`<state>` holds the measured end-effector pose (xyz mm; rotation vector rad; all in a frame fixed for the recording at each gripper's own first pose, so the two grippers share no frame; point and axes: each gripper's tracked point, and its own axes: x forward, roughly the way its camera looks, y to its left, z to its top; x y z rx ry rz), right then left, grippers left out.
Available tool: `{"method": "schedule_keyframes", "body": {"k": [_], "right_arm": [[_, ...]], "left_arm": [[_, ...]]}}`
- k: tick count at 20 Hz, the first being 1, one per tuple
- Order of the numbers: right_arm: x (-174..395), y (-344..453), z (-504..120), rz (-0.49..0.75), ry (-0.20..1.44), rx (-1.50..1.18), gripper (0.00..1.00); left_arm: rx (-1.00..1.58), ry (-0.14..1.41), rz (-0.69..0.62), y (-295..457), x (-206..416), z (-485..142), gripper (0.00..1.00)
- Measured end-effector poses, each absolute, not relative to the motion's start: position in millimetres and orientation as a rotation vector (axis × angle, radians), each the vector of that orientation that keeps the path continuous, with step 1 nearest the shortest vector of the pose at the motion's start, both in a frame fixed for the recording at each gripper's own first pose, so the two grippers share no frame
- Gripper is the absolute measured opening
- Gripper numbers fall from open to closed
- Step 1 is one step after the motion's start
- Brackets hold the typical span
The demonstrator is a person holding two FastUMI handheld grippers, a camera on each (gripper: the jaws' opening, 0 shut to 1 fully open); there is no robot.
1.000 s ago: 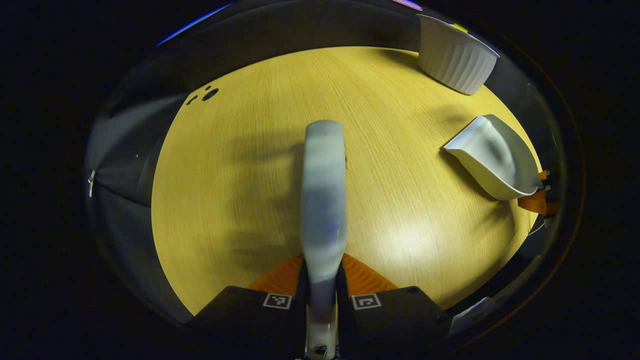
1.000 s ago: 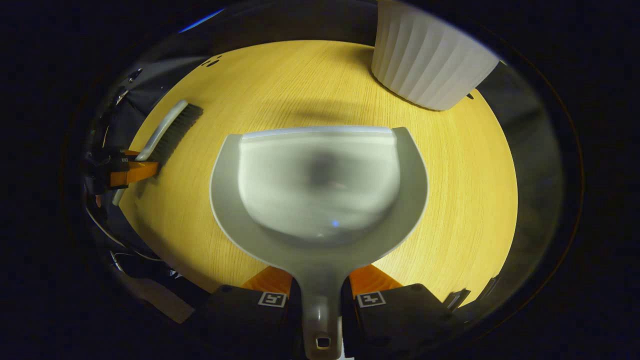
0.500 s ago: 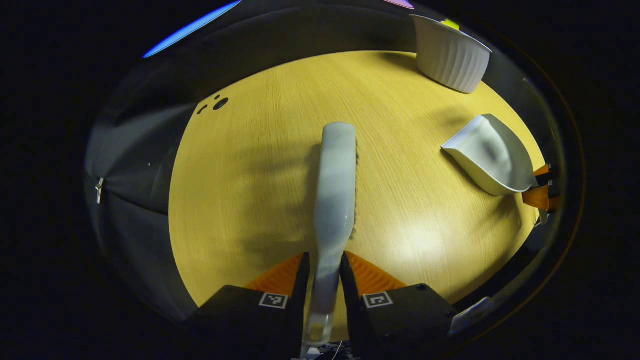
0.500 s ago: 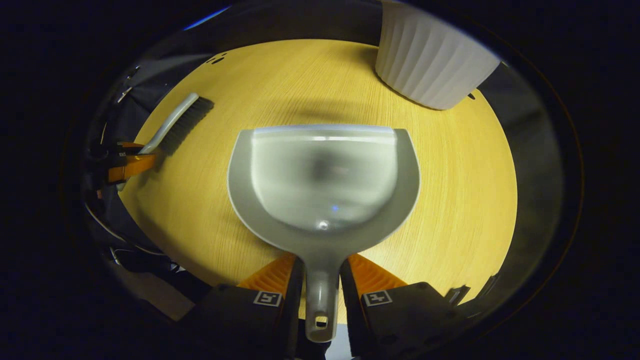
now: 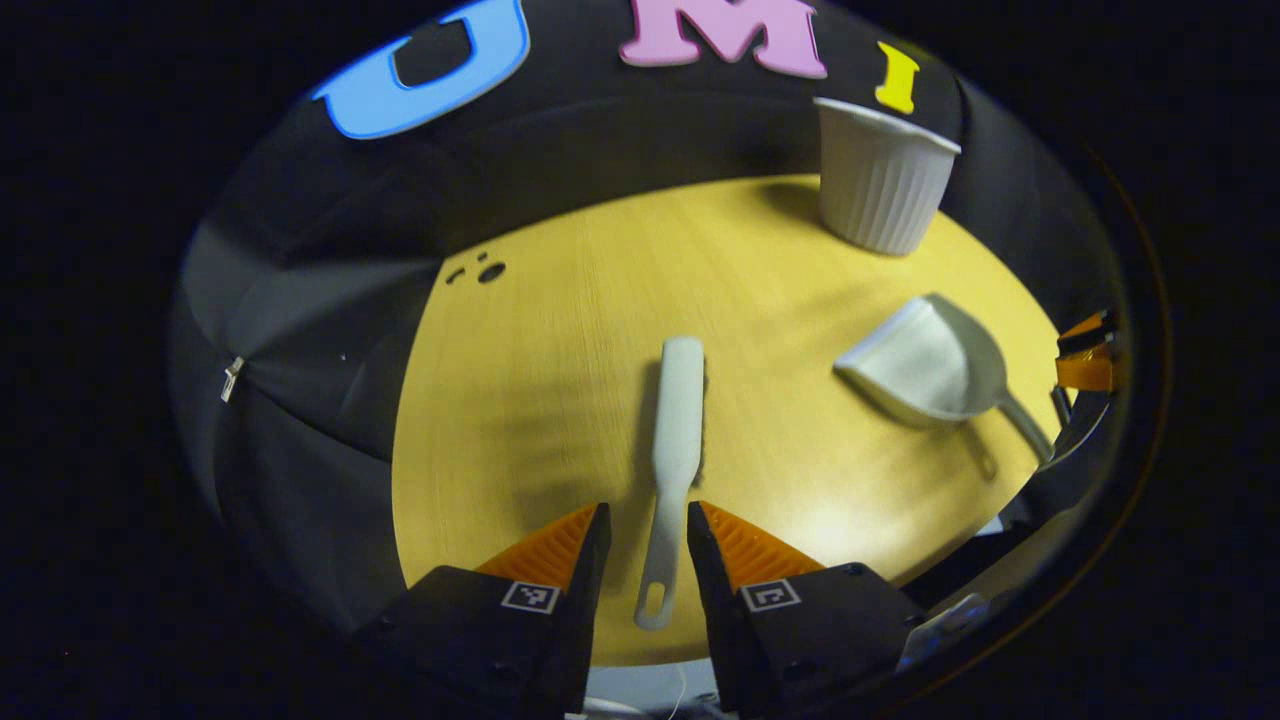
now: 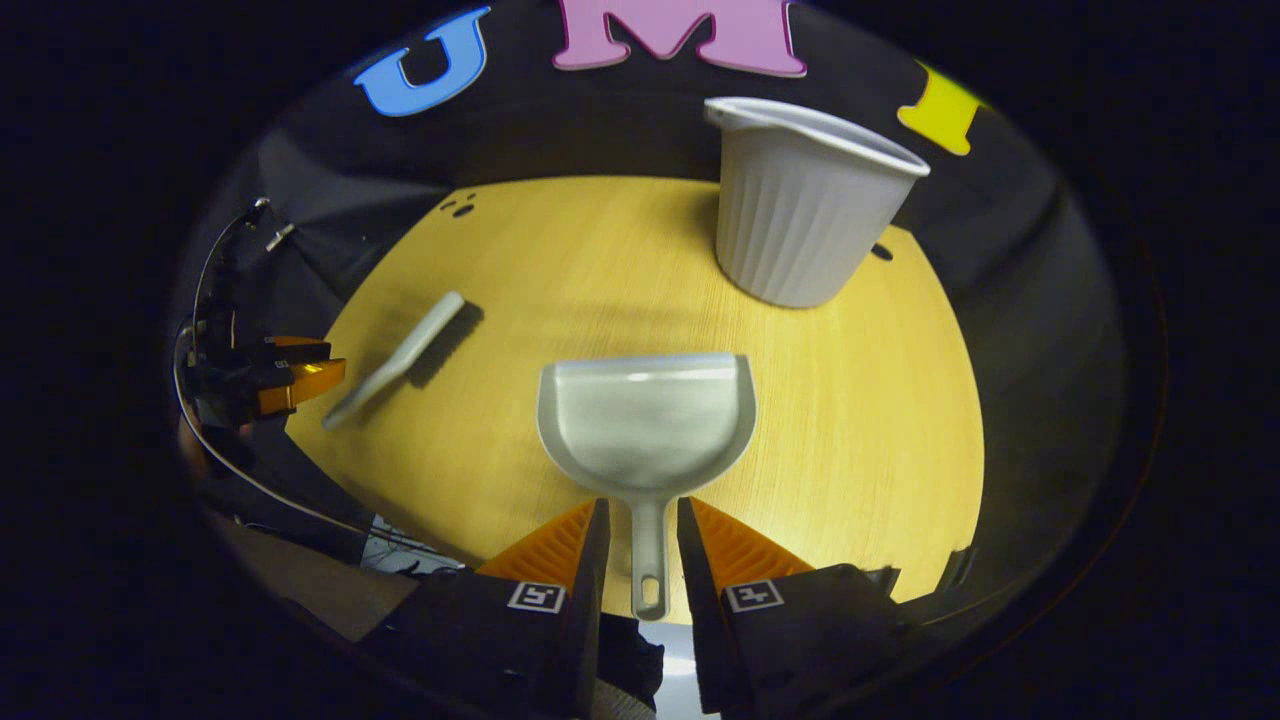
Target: Pick up the small broom and dustpan from the desktop, sweep the trash into the dustpan with the broom, and then empty the trash into the garbage bin.
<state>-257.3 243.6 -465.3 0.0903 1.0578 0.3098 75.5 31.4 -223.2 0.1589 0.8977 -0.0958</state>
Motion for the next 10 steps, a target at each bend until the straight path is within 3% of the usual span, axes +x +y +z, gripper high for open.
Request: {"method": "schedule_keyframes", "body": {"k": [3,4,5,10], "right_arm": [[-228.2,244.9,-419.8,0.292,0.893,0.098,0.43],[-218.4,246.5,-404.6,0.288,0.841,0.111,0.43],[-210.9,246.6,-388.9,0.283,0.787,0.120,0.43],[-181.7,244.5,-324.7,0.245,0.508,0.115,0.44]], "left_arm": [[0.074,0.683,-0.105,15.4,106.9,-153.3,0.51],[0.056,0.616,-0.107,11.6,113.6,-130.5,0.58],[0.046,0.557,-0.113,8.6,119.5,-110.0,0.52],[0.033,0.354,-0.169,-6.0,135.3,-51.0,0.56]]}}
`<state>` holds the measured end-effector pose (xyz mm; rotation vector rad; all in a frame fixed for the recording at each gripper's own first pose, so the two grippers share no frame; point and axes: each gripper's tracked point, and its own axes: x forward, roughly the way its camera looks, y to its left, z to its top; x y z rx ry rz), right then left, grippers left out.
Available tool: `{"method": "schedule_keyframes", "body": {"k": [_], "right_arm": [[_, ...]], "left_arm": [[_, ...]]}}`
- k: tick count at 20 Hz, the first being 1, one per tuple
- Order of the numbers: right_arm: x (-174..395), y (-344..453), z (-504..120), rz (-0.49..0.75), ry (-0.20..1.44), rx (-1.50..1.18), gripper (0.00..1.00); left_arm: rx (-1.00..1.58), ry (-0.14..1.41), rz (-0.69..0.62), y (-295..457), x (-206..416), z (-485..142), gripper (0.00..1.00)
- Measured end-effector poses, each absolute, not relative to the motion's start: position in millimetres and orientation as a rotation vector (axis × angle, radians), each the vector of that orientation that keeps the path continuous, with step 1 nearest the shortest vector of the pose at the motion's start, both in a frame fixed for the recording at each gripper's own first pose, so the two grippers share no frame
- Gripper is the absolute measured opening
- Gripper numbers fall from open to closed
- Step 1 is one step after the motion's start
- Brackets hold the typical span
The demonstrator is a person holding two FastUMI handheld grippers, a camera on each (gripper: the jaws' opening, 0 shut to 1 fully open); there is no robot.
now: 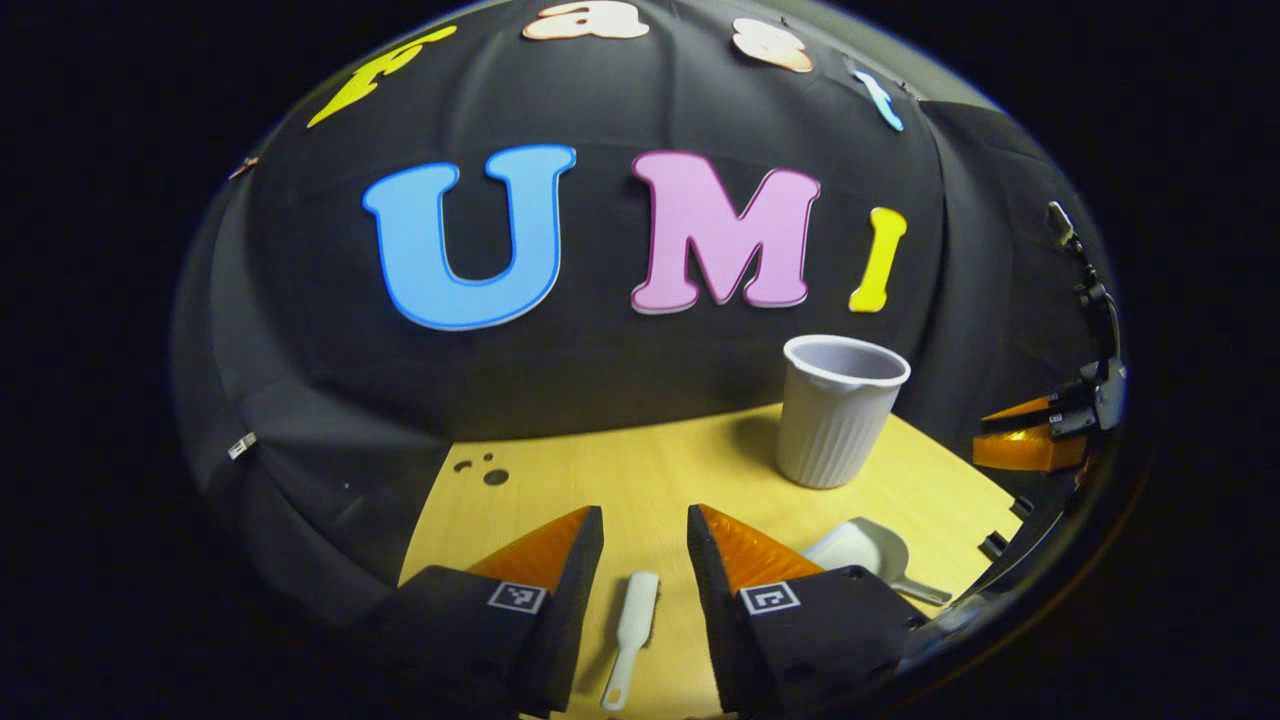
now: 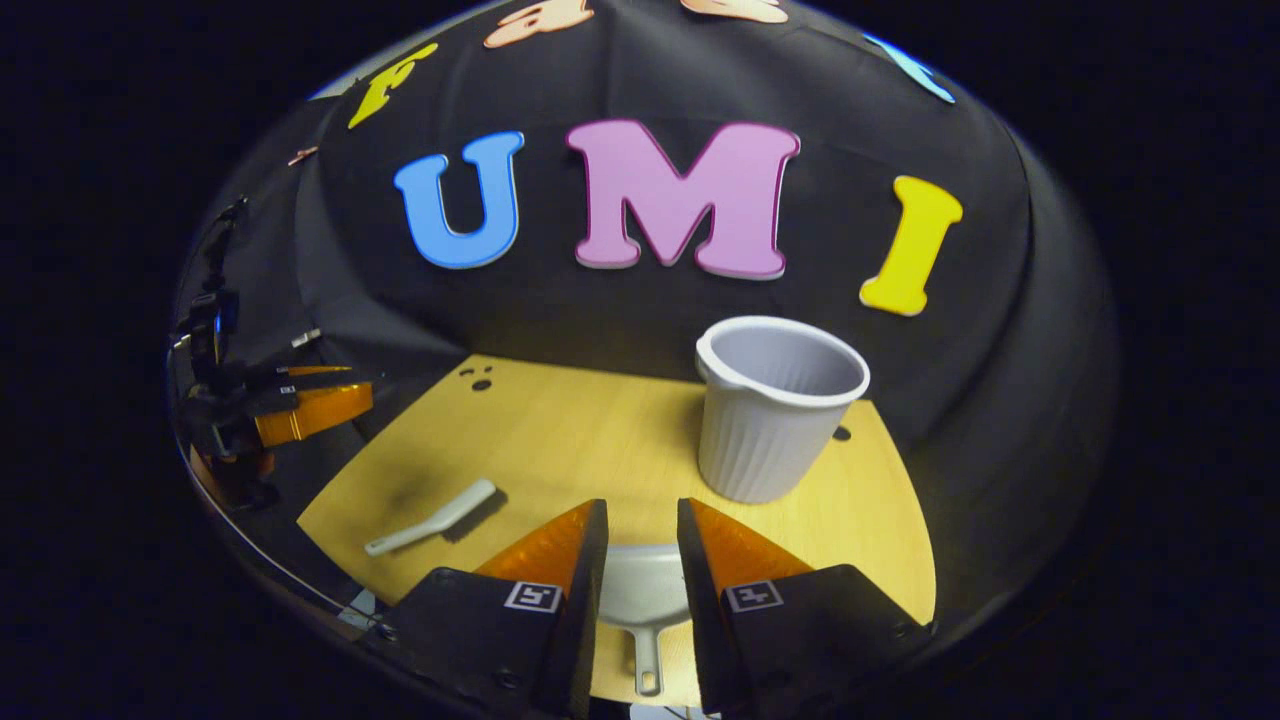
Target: Pick up the small broom and dustpan from the desktop, sweep the trash into the dustpan with the broom, and then empty the trash into the garbage bin.
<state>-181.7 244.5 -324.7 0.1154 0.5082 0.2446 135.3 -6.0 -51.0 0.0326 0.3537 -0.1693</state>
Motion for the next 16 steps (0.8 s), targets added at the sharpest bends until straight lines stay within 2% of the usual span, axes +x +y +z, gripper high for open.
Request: {"method": "schedule_keyframes", "body": {"k": [1,4,10,11,14,16], "right_arm": [[-178.8,246.3,-312.5,0.235,0.457,0.120,0.45],[-178.8,246.8,-290.8,0.208,0.390,0.123,0.57],[-175.6,246.2,-294.1,0.197,0.395,0.139,0.57],[-175.6,246.6,-294.7,0.195,0.397,0.140,0.57],[-175.3,246.4,-295.8,0.192,0.401,0.133,0.75],[-177.4,246.9,-295.9,0.196,0.400,0.130,0.75]], "left_arm": [[0.023,0.328,-0.172,-8.3,136.0,-44.5,0.57],[-0.007,0.270,-0.180,-14.5,137.9,-36.4,0.63],[-0.006,0.250,-0.179,-15.8,135.5,-32.9,0.81],[-0.007,0.249,-0.179,-15.0,134.0,-31.7,0.81],[-0.003,0.259,-0.175,-14.7,134.1,-34.2,0.82],[0.001,0.261,-0.173,-12.7,133.9,-34.8,0.83]]}}
